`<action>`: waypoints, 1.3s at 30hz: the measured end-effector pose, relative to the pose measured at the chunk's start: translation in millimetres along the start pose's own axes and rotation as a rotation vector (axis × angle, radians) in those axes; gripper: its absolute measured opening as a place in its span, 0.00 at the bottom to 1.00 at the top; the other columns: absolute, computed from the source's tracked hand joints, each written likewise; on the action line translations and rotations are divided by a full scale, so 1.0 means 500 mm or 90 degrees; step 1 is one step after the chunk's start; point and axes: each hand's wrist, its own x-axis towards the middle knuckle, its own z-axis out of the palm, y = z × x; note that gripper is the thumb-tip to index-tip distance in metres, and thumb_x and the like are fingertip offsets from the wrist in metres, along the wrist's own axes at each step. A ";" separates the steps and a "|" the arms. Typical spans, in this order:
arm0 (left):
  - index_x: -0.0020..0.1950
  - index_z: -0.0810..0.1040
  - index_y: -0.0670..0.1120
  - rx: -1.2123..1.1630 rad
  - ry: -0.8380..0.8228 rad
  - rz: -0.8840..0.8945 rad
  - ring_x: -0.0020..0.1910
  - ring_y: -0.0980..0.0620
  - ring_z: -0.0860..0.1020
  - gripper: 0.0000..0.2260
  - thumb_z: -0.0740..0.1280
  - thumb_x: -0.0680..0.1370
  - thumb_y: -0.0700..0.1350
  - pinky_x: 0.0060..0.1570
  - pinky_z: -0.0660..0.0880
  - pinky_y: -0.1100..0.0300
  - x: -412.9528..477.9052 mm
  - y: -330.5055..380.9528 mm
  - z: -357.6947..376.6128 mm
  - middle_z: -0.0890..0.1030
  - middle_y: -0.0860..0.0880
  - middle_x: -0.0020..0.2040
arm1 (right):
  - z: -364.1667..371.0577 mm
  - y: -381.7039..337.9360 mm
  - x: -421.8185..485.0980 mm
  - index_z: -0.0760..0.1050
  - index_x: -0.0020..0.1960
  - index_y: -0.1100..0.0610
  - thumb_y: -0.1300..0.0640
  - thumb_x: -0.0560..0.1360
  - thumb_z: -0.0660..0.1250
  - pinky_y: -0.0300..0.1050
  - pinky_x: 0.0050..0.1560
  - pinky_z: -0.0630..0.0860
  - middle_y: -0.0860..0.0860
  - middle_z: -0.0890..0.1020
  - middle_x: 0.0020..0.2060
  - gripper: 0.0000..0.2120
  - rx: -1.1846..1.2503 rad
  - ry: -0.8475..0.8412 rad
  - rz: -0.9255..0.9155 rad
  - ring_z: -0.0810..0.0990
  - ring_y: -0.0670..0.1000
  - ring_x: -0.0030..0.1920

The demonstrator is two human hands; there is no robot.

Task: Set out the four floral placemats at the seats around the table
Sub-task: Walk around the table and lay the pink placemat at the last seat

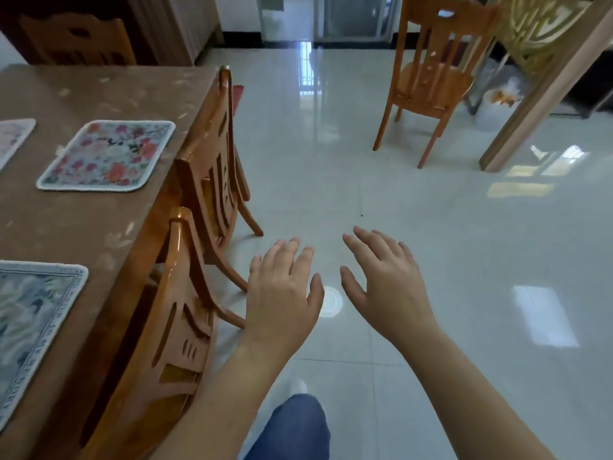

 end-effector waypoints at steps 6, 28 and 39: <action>0.60 0.75 0.40 0.024 0.023 -0.053 0.62 0.38 0.72 0.16 0.67 0.74 0.44 0.59 0.64 0.36 0.209 -0.089 0.061 0.77 0.38 0.61 | 0.087 0.037 0.249 0.74 0.60 0.61 0.58 0.71 0.69 0.62 0.57 0.70 0.59 0.78 0.59 0.19 -0.014 -0.036 -0.061 0.75 0.62 0.59; 0.61 0.74 0.40 0.062 0.096 -0.151 0.66 0.38 0.68 0.17 0.66 0.74 0.42 0.63 0.60 0.38 1.054 -0.355 0.202 0.75 0.39 0.63 | 0.287 0.184 1.159 0.74 0.59 0.62 0.59 0.71 0.69 0.62 0.56 0.72 0.60 0.78 0.58 0.18 0.049 -0.042 -0.180 0.76 0.61 0.59; 0.62 0.73 0.41 0.100 0.165 -0.306 0.67 0.39 0.66 0.17 0.66 0.74 0.40 0.65 0.57 0.38 1.399 -0.488 0.240 0.73 0.39 0.64 | 0.375 0.238 1.585 0.74 0.59 0.61 0.58 0.70 0.69 0.62 0.56 0.71 0.59 0.79 0.58 0.18 0.056 -0.079 -0.332 0.75 0.62 0.58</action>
